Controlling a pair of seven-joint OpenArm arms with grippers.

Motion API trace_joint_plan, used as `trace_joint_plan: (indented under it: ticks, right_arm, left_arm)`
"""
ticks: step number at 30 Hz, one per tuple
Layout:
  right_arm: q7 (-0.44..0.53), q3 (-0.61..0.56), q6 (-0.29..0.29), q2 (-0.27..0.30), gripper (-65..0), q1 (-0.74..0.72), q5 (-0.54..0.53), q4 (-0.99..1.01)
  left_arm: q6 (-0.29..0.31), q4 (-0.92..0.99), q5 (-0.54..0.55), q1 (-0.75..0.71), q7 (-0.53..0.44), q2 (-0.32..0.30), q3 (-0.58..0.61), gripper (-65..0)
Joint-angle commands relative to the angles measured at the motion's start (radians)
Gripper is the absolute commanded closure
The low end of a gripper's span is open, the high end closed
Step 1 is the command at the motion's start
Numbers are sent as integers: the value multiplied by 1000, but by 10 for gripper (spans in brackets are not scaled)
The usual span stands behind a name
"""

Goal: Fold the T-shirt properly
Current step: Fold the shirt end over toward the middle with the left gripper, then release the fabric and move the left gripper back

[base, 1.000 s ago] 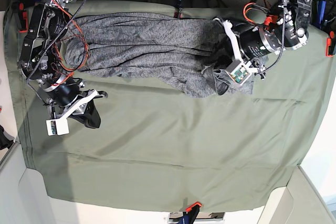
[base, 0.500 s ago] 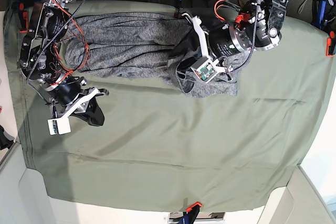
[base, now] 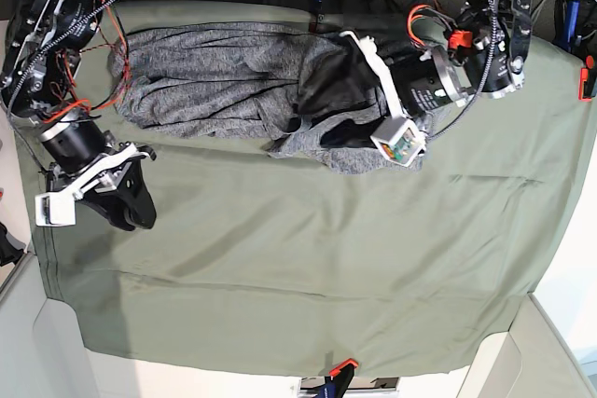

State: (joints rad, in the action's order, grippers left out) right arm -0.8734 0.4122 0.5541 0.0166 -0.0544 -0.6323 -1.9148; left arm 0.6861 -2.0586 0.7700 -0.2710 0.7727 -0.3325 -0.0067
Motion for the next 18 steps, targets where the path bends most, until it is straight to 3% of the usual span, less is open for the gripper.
trace_joint_plan:
  ticks: [1, 6, 7, 10, 12, 18]
  right_arm:
    - [20, 21, 0, 20, -231, 1, -19, -17]
    - [8, 71, 0, 81, -257, 78, -18, -7]
    - [6, 71, 0, 94, -264, 95, -19, -7]
    - [-6, 70, -3, 124, -372, 142, -20, -7]
    - [-16, 70, -8, 144, -415, 178, -19, -7]
    - [-21, 70, -8, 182, -416, 274, -11, -6]
  left_arm:
    - [12, -14, 11, 7, -12, -6, -37, -331]
    - [12, 12, 5, 4, -13, -27, -161, -308]
    - [12, 29, 5, 3, -13, -31, -164, -270]
    - [12, 113, 4, 2, -13, -34, -159, -117]
    - [12, 182, 4, 2, -14, -33, -158, -52]
    - [12, 282, 29, 1, -22, -34, -158, -45]
